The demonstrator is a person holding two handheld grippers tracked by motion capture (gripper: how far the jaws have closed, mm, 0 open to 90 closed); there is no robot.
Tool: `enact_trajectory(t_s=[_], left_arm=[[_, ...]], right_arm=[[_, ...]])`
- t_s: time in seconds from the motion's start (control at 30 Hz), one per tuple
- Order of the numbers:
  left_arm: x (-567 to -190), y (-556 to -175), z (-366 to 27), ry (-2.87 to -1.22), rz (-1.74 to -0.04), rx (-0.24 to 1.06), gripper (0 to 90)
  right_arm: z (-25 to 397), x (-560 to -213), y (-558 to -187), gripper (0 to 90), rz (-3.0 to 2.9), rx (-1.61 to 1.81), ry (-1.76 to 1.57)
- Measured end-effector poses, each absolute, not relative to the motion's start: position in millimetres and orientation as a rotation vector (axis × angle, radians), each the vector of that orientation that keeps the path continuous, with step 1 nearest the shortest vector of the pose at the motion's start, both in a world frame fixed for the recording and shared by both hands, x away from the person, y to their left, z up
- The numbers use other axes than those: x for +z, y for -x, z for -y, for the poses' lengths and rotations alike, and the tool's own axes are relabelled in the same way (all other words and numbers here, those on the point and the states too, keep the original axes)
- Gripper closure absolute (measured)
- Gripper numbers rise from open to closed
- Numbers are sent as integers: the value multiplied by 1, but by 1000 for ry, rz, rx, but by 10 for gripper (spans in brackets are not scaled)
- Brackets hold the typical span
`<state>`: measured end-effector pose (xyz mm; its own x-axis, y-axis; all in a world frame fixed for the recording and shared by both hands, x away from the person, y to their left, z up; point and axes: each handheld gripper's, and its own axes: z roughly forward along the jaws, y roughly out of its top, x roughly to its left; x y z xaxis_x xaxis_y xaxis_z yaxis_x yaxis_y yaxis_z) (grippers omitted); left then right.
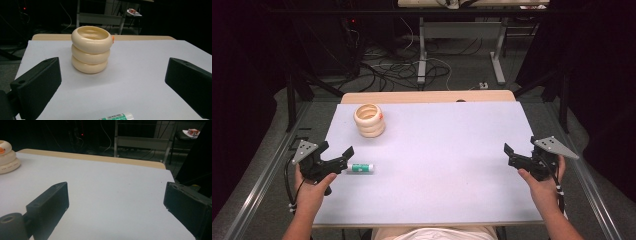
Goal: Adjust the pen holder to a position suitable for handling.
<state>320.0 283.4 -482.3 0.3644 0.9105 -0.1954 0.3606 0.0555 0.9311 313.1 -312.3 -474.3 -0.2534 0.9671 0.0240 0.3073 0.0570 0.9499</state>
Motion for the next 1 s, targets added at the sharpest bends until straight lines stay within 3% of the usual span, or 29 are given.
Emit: enact_trajectory(t_s=[0.57,1.0], left_arm=[[-466,-333,-286,-1452,-1300,560,46],[-448,-357,-283,-1423,-1357,581,47]], right_arm=[[313,-480,-319,101,-1683,1227,-1350],[314,-480,-319,128,-1679,1233,-1374]])
